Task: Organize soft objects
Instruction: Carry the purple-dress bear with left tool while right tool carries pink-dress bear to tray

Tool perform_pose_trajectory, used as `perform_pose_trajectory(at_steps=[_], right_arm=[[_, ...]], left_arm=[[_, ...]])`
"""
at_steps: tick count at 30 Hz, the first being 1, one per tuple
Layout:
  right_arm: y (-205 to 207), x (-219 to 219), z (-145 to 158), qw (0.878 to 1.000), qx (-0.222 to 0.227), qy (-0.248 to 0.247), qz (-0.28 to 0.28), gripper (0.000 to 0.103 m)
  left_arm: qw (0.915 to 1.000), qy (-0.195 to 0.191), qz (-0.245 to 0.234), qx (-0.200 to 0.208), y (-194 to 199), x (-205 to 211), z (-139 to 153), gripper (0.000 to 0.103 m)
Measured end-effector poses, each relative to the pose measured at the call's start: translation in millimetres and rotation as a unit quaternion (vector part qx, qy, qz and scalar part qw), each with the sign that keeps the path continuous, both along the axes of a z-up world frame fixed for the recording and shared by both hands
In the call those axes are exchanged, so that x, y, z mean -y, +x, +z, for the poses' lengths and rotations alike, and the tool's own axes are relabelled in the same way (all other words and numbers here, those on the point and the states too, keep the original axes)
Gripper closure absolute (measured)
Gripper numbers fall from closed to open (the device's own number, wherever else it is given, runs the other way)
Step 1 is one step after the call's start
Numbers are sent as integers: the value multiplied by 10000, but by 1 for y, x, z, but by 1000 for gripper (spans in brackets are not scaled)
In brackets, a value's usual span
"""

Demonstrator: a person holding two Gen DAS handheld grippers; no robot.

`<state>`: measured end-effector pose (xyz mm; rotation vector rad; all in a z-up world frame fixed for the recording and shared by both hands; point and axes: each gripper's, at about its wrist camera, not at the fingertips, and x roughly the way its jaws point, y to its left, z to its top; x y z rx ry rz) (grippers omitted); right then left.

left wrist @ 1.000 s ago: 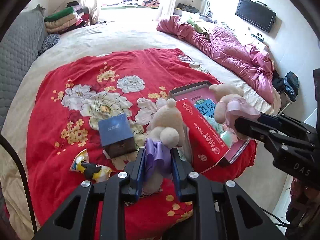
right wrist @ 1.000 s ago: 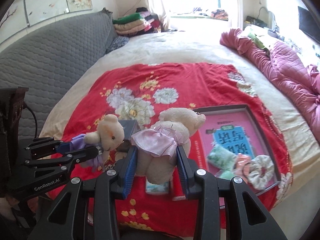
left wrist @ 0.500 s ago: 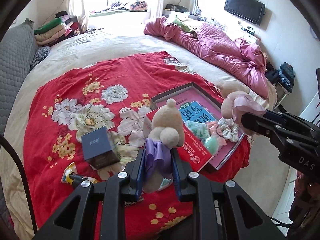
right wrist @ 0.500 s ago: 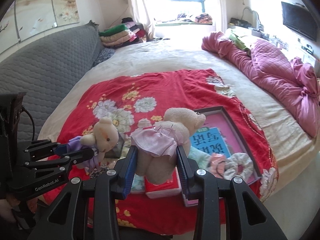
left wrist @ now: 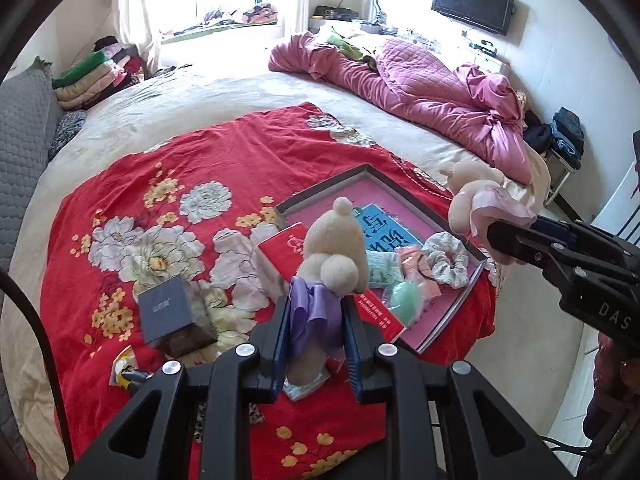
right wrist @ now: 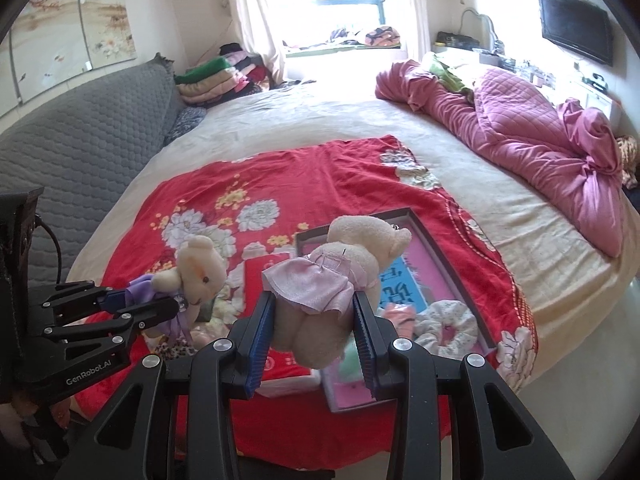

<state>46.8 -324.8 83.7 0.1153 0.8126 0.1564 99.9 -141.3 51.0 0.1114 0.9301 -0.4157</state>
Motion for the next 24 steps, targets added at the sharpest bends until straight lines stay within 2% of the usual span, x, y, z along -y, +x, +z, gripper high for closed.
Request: perform_pose_trajectory(at_steps=[10, 24], right_arm=[[1, 41, -7, 9992, -59, -135, -365, 64], [11, 82, -19, 9975, -125, -169, -675, 64]], left_arm=[[9993, -180, -249, -199, 19, 38, -12, 78], [9969, 3, -576, -543, 43, 101, -47, 78]])
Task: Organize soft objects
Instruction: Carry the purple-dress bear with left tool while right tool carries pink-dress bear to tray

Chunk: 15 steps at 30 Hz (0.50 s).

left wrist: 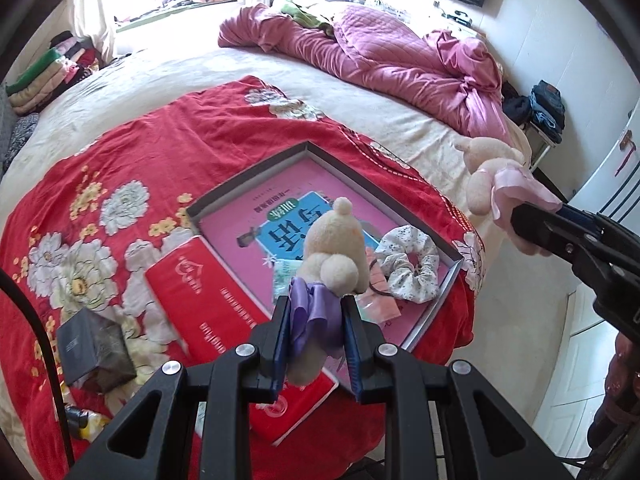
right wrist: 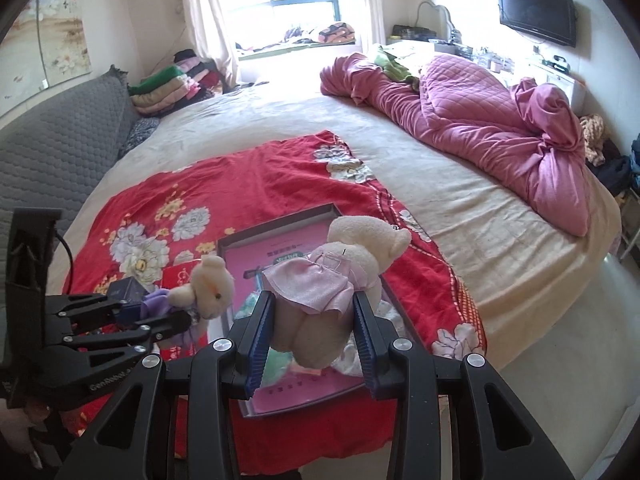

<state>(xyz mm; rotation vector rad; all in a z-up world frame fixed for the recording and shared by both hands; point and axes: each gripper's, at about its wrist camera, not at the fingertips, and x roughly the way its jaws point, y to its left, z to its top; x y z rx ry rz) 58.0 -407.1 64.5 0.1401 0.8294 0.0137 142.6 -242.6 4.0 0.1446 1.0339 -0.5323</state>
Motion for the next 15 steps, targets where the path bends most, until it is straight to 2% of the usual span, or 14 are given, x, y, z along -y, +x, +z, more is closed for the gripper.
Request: perform_pose_trajectory(at_steps=[15], right_arm=[[18, 11, -34, 9997, -229, 30, -5, 63]], left_arm=[[9994, 218, -89, -239, 28, 29, -34, 78]])
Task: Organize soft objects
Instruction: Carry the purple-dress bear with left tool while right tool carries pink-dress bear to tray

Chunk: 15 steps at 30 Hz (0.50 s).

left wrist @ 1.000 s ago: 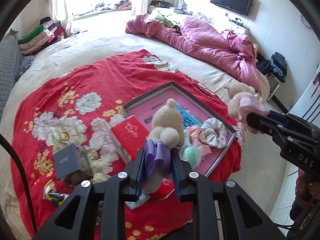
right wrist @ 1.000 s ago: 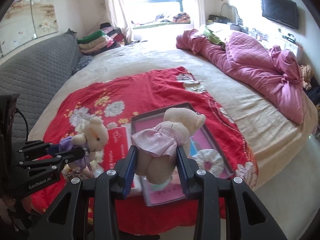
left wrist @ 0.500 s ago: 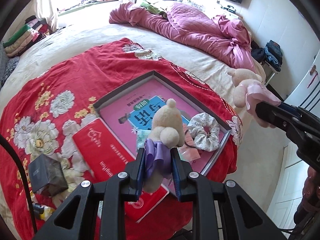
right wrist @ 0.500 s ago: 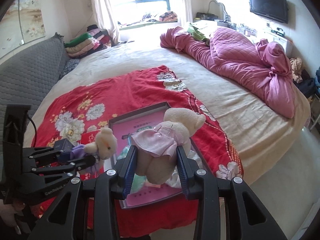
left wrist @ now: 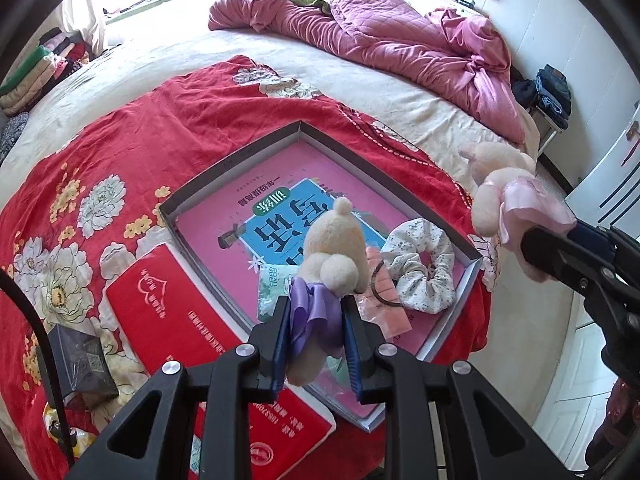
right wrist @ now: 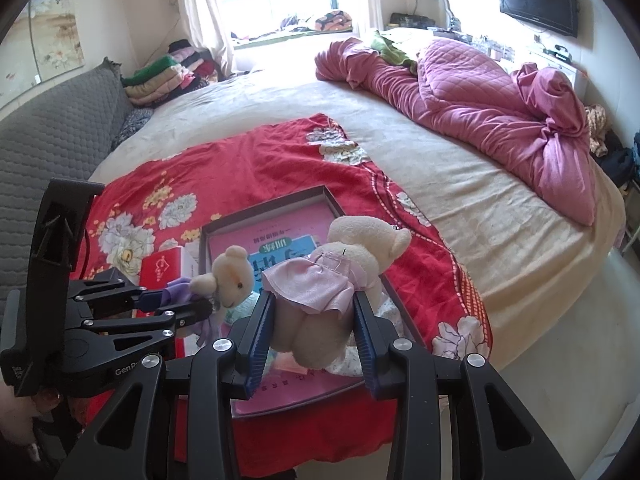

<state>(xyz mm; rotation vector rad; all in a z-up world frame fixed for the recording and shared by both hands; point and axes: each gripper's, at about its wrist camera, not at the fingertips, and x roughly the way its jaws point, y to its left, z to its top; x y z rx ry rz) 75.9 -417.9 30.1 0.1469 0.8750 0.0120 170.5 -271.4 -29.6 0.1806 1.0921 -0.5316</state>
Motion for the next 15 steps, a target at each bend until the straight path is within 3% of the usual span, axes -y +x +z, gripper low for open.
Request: perform_pose_trajectory(at_steps=[15], right_arm=[[21, 3, -47, 9996, -286, 51, 76, 63]], left_arm=[[9997, 41, -99, -227, 8, 4, -26, 78]])
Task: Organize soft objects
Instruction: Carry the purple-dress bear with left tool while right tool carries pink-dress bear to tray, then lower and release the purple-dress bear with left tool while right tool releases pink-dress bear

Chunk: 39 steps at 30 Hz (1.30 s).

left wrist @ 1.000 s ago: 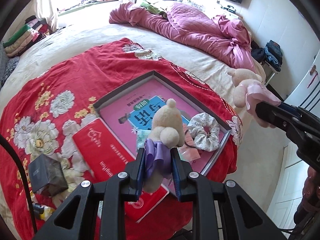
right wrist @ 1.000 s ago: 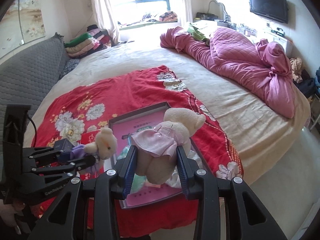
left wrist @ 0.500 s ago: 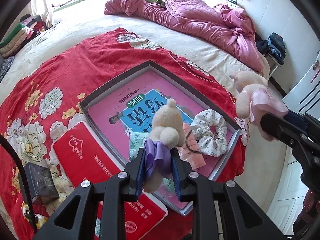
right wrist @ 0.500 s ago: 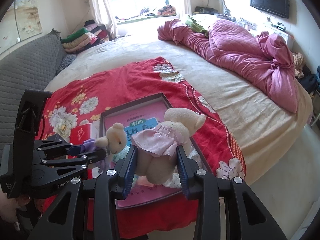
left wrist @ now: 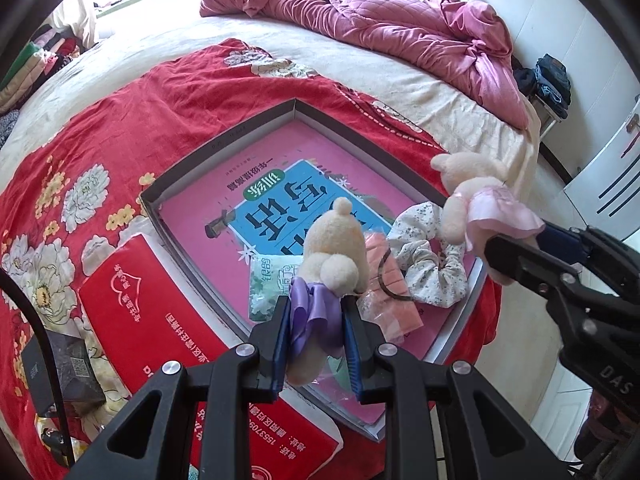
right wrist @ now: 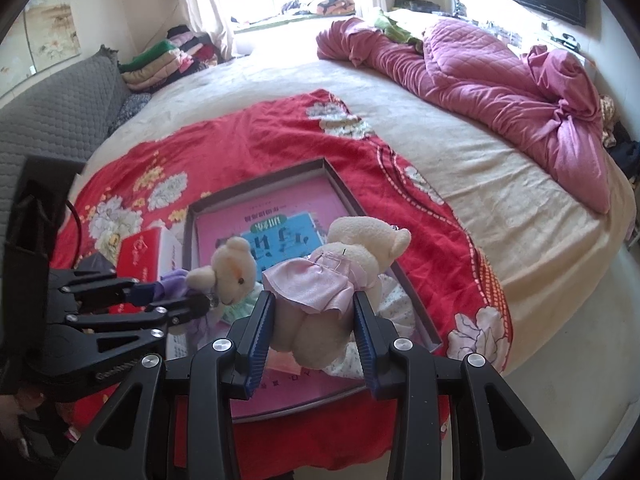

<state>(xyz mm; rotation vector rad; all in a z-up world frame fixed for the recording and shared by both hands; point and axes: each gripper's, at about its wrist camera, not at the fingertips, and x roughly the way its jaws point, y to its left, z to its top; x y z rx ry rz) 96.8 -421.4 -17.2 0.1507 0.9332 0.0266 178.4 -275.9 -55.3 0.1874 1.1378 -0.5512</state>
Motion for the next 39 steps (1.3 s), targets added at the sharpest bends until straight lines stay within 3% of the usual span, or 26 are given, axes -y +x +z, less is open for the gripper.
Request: perform_pose_trajectory(at_steps=[4, 10, 19, 27, 31, 39], right_arm=[[5, 3, -17, 9998, -136, 148, -26, 63], [11, 0, -39, 9995, -303, -84, -21, 62], [16, 4, -63, 9992, -377, -14, -158, 59], [14, -2, -64, 9991, -403, -162, -17, 55], [11, -4, -60, 9987, -401, -328, 0, 45], [5, 1, -54, 9988, -381, -316, -59, 44]], left_arm=[[10000, 24, -28, -31, 1, 2, -4, 78], [9999, 42, -81, -50, 2, 6, -8, 78], [9999, 58, -130, -65, 6, 9, -10, 78], [9998, 50, -166, -82, 8, 17, -9, 78], [9997, 36, -207, -86, 8, 20, -10, 78], [9996, -14, -194, -198, 11, 23, -13, 76]])
